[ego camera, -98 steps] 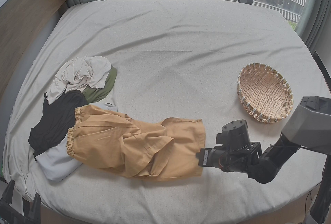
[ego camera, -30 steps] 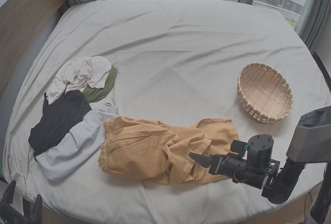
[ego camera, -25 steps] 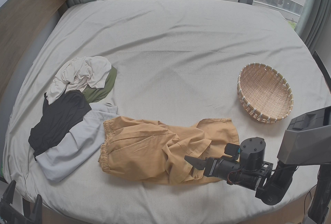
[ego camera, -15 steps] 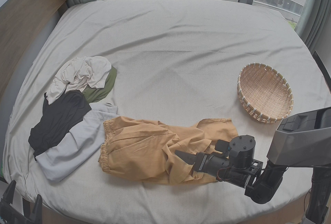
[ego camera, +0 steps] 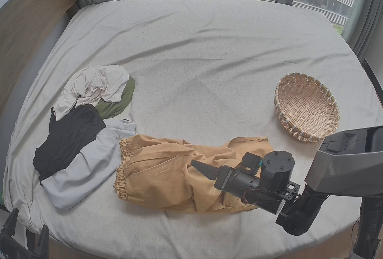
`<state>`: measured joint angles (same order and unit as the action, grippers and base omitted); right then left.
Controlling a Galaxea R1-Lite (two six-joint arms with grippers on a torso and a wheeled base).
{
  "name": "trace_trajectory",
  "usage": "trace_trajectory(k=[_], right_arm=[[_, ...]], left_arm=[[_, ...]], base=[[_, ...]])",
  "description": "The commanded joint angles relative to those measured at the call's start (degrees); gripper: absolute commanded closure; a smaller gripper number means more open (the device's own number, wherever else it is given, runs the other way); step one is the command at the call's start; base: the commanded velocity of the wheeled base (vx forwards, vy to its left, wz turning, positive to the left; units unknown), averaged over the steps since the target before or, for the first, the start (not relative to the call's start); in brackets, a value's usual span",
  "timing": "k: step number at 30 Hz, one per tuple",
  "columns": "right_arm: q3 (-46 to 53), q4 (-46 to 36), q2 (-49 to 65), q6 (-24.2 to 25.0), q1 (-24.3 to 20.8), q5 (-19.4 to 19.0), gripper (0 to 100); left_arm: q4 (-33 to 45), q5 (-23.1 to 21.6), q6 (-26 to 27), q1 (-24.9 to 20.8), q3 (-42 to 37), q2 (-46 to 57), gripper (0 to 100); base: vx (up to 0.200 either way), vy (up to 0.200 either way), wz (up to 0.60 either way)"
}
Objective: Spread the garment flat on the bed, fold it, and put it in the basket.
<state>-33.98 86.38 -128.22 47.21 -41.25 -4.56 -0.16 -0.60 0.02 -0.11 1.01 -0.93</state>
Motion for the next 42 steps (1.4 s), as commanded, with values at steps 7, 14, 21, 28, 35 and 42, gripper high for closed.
trace_trajectory(k=[7, 14, 21, 28, 35, 42], right_arm=[[3.0, 1.7, 4.8, 3.9, -0.1, -3.4, 0], [3.0, 1.8, 1.0, 3.4, 0.1, -4.0, 0], [1.3, 1.8, -1.9, 0.9, 0.2, -3.8, 0], [-0.1, 1.9, -2.0, 0.9, 0.6, -3.5, 100], [0.7, 1.9, -0.4, 0.9, 0.8, -1.2, 100], [3.9, 1.9, 3.4, 0.2, 1.3, -0.3, 100]], left_arm=[[0.0, 0.0, 0.0, 0.0, -1.0, 0.9, 0], [0.0, 0.0, 0.0, 0.0, -1.0, 0.9, 0], [0.0, 0.0, 0.0, 0.0, -1.0, 0.9, 0], [0.0, 0.0, -0.3, -0.1, -1.0, 0.9, 0], [-4.0, -0.5, -2.3, -0.9, 10.2, -4.2, 0], [-3.5, -8.9, -15.0, -11.1, 23.5, -23.3, 0]], base=[[0.000, 0.000, 0.00], [0.000, 0.000, 0.00], [0.000, 0.000, 0.00], [0.000, 0.000, 0.00], [0.000, 0.000, 0.00], [0.000, 0.000, 0.00]])
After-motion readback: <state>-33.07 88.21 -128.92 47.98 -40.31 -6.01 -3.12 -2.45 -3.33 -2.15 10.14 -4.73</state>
